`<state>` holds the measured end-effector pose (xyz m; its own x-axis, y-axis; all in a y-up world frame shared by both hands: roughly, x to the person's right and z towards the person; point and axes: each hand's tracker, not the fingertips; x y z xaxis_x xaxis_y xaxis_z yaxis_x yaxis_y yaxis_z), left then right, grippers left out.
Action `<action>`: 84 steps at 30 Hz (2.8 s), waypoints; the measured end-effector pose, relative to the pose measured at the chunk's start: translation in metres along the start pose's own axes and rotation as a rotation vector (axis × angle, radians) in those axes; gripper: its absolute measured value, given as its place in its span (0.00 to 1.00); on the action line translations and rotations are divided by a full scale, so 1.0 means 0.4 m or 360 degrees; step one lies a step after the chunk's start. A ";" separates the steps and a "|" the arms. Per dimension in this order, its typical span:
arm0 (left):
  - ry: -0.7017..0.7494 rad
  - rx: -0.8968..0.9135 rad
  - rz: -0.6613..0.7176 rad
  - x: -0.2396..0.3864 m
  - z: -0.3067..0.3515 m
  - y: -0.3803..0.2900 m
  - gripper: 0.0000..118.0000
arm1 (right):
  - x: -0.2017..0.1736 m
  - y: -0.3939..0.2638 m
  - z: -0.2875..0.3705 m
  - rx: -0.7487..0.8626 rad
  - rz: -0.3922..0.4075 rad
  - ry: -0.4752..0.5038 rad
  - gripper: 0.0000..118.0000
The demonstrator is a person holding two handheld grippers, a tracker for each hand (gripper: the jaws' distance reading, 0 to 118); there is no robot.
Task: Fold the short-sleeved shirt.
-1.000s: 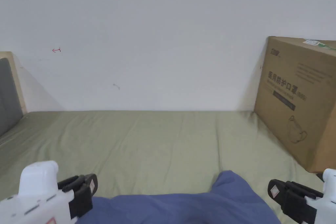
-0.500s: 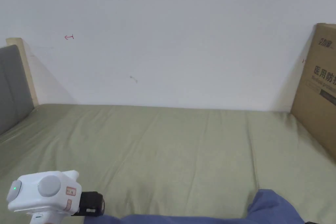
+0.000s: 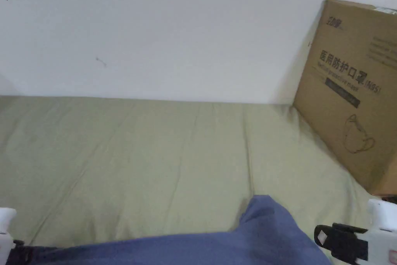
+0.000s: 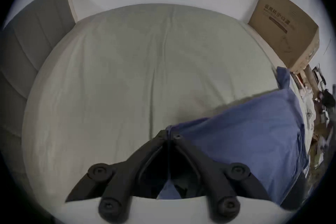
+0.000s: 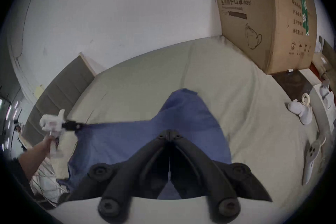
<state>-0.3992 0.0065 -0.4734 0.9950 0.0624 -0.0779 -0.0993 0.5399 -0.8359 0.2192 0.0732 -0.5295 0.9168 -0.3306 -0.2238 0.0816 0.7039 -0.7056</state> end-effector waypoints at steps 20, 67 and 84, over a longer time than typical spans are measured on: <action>0.0065 -0.0026 0.0072 -0.048 0.110 -0.068 0.00 | 0.006 0.097 -0.365 -0.0649 0.0206 -0.0345 0.00; 0.0313 0.1294 0.0022 0.050 0.689 0.839 0.00 | -0.431 1.058 0.243 0.1024 0.0340 -0.0365 0.00; 0.0004 0.0101 0.0253 0.054 0.014 -0.020 0.00 | 0.075 -0.066 -0.202 -0.0307 0.0107 -0.0492 0.00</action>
<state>-0.3770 0.0083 -0.4655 0.9666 0.1495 -0.2080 -0.2561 0.5753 -0.7768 0.2131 -0.0063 -0.5718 0.9948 -0.0614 -0.0813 -0.0312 0.5767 -0.8164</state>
